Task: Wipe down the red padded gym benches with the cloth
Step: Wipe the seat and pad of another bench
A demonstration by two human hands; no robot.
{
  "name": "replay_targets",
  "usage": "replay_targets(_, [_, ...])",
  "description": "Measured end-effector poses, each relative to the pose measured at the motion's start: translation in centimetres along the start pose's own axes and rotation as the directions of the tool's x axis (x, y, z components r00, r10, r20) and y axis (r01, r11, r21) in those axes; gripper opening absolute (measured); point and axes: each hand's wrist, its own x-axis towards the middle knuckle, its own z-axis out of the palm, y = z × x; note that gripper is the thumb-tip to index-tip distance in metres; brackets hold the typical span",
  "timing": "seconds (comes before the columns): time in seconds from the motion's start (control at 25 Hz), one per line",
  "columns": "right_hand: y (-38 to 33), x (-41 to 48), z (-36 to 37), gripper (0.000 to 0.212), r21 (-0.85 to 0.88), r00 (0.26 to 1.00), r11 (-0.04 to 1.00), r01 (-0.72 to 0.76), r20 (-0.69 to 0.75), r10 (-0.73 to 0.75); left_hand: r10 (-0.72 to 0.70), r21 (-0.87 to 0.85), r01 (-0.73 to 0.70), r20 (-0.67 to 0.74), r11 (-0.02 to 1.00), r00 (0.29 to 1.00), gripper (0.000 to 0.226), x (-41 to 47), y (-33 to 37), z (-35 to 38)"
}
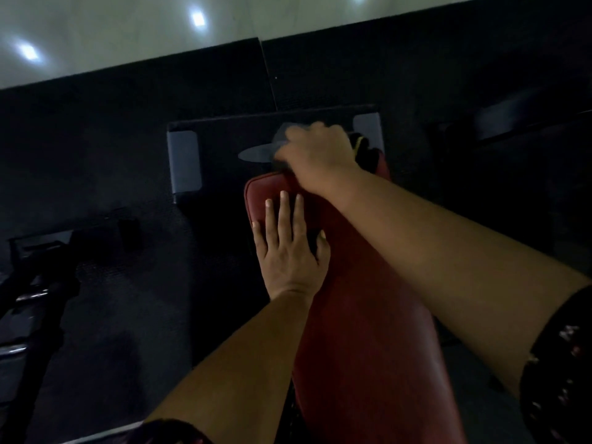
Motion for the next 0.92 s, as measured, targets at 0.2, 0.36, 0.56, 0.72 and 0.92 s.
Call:
replay_targets(0.2, [0.3,1.3,-0.6,0.037,0.078,0.999,0.997,0.011,0.048,-0.014,0.004,0.007,-0.004,0.005,1.000,1.000,0.067,0.0,-0.1,0.2])
replay_targets(0.36, [-2.4,1.6,-1.0,0.032,0.023,0.979,0.979,0.204,0.017,-0.205,0.028,0.057,-0.028,-0.004,0.998,1.000,0.072,0.1,-0.3,0.5])
replay_targets(0.56, [-2.8,1.7,-1.3,0.032,-0.036,0.993,0.996,0.087,0.077,-0.084,0.043,0.071,-0.044,0.009,0.997,0.999,0.080,0.2,-0.4,0.8])
replay_targets(0.72, [-2.7,1.2,-2.2,0.035,-0.019,0.959,0.960,0.281,0.049,-0.279,0.029,0.047,-0.032,0.061,0.998,0.998,0.079,0.3,-0.3,0.2])
replay_targets(0.92, [1.8,-2.3,-2.0,0.041,-0.057,0.987,0.993,0.104,0.133,-0.095,0.024,-0.058,-0.012,0.209,0.998,0.978,0.079,0.5,-0.1,-1.8])
